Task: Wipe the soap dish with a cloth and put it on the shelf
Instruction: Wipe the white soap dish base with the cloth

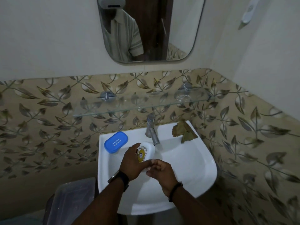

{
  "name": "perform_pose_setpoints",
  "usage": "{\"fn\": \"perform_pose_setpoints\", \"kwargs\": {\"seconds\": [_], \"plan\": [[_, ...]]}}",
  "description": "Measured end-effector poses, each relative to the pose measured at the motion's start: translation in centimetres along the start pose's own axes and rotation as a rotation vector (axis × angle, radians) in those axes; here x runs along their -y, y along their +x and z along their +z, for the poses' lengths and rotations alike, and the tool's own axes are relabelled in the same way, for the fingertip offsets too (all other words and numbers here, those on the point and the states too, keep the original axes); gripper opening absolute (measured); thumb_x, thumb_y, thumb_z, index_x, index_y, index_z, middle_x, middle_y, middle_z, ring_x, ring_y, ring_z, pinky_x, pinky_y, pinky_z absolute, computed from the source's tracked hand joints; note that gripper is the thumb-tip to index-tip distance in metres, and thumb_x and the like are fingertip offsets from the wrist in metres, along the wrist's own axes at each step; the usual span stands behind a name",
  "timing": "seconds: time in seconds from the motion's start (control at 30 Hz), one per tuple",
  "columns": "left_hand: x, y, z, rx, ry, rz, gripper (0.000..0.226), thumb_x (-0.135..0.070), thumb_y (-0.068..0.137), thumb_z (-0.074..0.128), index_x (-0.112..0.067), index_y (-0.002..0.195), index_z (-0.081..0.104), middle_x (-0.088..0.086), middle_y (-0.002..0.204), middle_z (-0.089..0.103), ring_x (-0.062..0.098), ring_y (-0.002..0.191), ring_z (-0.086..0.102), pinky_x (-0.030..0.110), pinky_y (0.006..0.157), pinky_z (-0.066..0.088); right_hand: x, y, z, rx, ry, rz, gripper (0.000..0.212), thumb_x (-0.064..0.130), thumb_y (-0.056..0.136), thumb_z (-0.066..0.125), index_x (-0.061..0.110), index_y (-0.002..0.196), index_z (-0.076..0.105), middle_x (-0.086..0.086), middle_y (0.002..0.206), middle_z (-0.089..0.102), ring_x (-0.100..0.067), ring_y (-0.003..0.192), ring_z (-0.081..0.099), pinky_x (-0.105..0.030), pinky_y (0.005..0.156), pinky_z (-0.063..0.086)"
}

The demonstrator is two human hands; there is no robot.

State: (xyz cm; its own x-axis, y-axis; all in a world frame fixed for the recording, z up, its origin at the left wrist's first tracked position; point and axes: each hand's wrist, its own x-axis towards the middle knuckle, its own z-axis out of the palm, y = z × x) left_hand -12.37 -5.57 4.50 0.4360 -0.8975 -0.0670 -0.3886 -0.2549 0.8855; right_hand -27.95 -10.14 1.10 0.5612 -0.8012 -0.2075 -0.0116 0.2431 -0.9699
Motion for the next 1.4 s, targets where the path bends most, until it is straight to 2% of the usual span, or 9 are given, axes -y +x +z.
{"fn": "perform_pose_setpoints", "kwargs": {"seconds": [0.17,0.3,0.57,0.77,0.9,1.0,1.13,1.23,1.4], "plan": [[-0.7,0.1,1.2,0.010,-0.075,-0.031,0.075,-0.057,0.068,0.082,-0.039,0.133,0.050,-0.011,0.121,0.060,0.009,0.109,0.058,0.030,0.092,0.051,1.1,0.6,-2.0,0.014,-0.113,-0.080,0.008,0.004,0.091,0.067,0.009,0.096,0.071,-0.009,0.086,0.073,-0.020,0.083,0.068,-0.037,0.079,0.058],[-2.4,0.0,1.6,0.093,-0.452,-0.253,0.040,-0.047,0.091,0.063,-0.030,0.126,0.059,0.002,0.123,0.069,0.016,0.105,0.067,0.038,0.091,0.055,0.1,1.8,-5.8,-0.002,-0.677,-0.481,0.007,0.023,0.095,0.065,0.026,0.099,0.070,0.011,0.090,0.068,-0.007,0.085,0.058,-0.029,0.076,0.051],[-1.0,-0.6,4.9,0.049,-0.849,-0.489,0.031,-0.019,0.092,0.068,0.001,0.115,0.069,0.023,0.107,0.074,0.045,0.102,0.071,0.040,0.080,0.060,0.6,3.2,-11.5,-0.034,-1.128,-0.887,0.028,0.025,0.095,0.061,0.023,0.123,0.066,-0.003,0.112,0.064,-0.021,0.107,0.056,-0.029,0.088,0.053],[0.1,-1.0,6.1,-0.065,-0.887,-0.468,0.025,-0.015,0.092,0.068,0.003,0.109,0.071,0.032,0.102,0.072,0.033,0.087,0.072,0.039,0.082,0.061,3.1,8.5,-14.5,-0.319,-1.015,-0.765,0.046,0.042,0.104,0.042,0.010,0.131,0.060,-0.012,0.131,0.059,-0.022,0.124,0.050,-0.031,0.107,0.042],[0.5,-1.5,5.9,-0.109,-0.865,-0.488,0.021,-0.012,0.090,0.069,0.002,0.105,0.074,0.029,0.101,0.073,0.033,0.085,0.068,0.049,0.093,0.056,6.3,13.7,-16.9,-0.299,-1.001,-0.728,0.020,0.001,0.091,0.050,0.005,0.098,0.068,-0.006,0.109,0.067,-0.016,0.104,0.061,-0.034,0.097,0.049],[0.7,-2.3,5.4,-0.119,-0.818,-0.477,0.020,-0.013,0.091,0.068,-0.002,0.105,0.075,0.020,0.091,0.076,0.028,0.078,0.070,0.049,0.092,0.058,6.2,18.0,-18.9,-0.386,-1.271,-0.420,0.049,0.031,0.084,0.036,0.015,0.121,0.065,-0.014,0.119,0.065,-0.034,0.108,0.060,-0.045,0.096,0.050],[1.2,-3.1,4.6,-0.176,-0.828,-0.484,0.019,-0.012,0.093,0.065,-0.002,0.105,0.075,0.017,0.086,0.075,0.027,0.075,0.069,0.044,0.084,0.060,5.1,20.1,-18.3,-0.323,-1.328,-0.129,0.034,0.035,0.089,0.054,0.039,0.122,0.060,-0.007,0.127,0.065,-0.030,0.107,0.063,-0.043,0.095,0.053],[1.4,-3.2,4.0,-0.227,-0.871,-0.491,0.019,-0.012,0.096,0.061,-0.001,0.105,0.074,0.017,0.088,0.076,0.026,0.071,0.071,0.045,0.083,0.059,3.7,20.4,-17.8,-0.276,-1.395,-0.133,0.051,0.017,0.087,0.058,0.023,0.138,0.053,-0.012,0.139,0.051,-0.036,0.122,0.049,-0.044,0.103,0.043],[0.6,-3.0,3.5,-0.248,-0.937,-0.480,0.020,-0.011,0.097,0.058,0.002,0.103,0.072,0.015,0.090,0.076,0.026,0.074,0.069,0.043,0.080,0.060,4.1,19.3,-17.7,-0.325,-1.166,-0.116,0.033,0.011,0.088,0.059,0.011,0.120,0.066,-0.016,0.122,0.064,-0.036,0.114,0.058,-0.040,0.095,0.049]]}}
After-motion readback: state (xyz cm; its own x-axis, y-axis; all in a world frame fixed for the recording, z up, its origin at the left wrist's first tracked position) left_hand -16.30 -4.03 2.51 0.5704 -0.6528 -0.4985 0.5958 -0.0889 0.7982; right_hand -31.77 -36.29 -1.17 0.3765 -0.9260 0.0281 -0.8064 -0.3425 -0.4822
